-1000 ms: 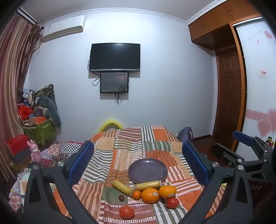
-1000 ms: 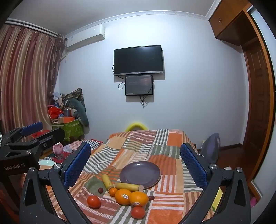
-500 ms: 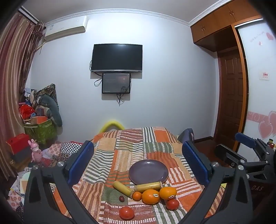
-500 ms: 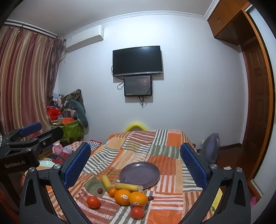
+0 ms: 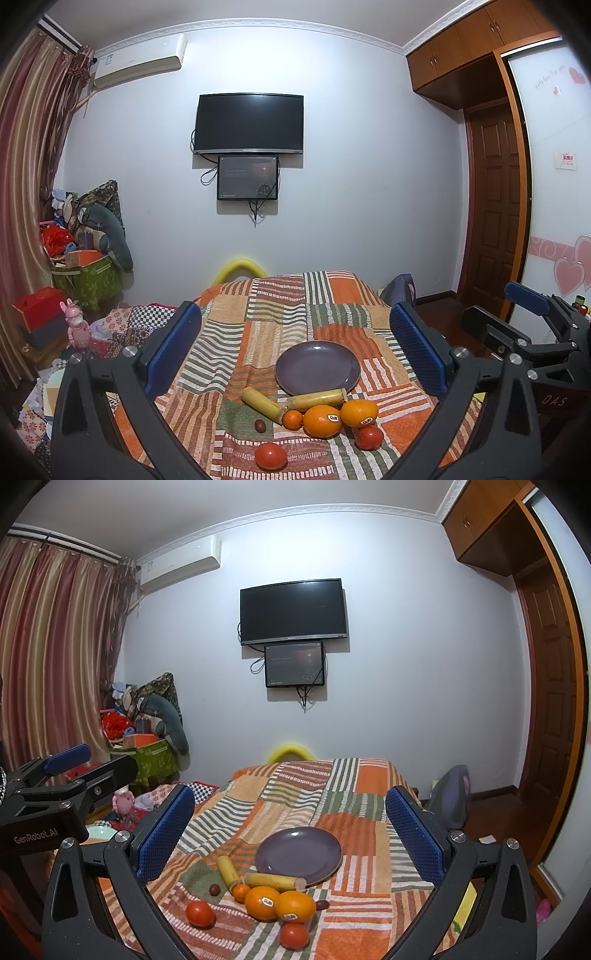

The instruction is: Organize fruits

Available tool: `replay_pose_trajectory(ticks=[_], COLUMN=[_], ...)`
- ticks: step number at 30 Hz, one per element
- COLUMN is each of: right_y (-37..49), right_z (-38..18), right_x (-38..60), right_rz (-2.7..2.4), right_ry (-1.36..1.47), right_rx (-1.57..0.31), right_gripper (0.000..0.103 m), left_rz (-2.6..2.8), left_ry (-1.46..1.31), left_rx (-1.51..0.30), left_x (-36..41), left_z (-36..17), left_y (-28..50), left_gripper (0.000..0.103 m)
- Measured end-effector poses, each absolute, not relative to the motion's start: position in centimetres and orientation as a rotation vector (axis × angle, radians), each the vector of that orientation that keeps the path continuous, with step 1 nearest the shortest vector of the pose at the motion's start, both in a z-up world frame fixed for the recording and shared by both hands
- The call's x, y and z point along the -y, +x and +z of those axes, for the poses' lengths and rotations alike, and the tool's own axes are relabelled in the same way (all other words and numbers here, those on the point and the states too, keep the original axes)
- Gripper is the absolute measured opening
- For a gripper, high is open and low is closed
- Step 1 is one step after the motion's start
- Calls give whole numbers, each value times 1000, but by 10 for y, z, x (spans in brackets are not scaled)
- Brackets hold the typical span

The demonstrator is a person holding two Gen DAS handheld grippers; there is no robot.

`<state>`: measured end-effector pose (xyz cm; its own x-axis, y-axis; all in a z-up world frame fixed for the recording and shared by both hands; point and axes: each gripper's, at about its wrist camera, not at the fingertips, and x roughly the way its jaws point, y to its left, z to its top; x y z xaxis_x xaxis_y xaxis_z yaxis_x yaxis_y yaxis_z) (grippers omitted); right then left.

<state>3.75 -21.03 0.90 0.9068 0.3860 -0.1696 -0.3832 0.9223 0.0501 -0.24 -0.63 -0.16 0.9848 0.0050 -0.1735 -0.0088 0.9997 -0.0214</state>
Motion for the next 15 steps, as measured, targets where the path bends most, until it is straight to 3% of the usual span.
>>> replay_pose_trajectory(ticks=[15], right_y=[36], right_z=[7], right_x=[211], right_rz=[393], right_ry=[16], right_rx=[-172], right_gripper=[103], left_rz=[-5], left_ry=[-23], left_rx=[-171], left_x=[6], left_z=[-2], left_y=[-2], left_gripper=[103])
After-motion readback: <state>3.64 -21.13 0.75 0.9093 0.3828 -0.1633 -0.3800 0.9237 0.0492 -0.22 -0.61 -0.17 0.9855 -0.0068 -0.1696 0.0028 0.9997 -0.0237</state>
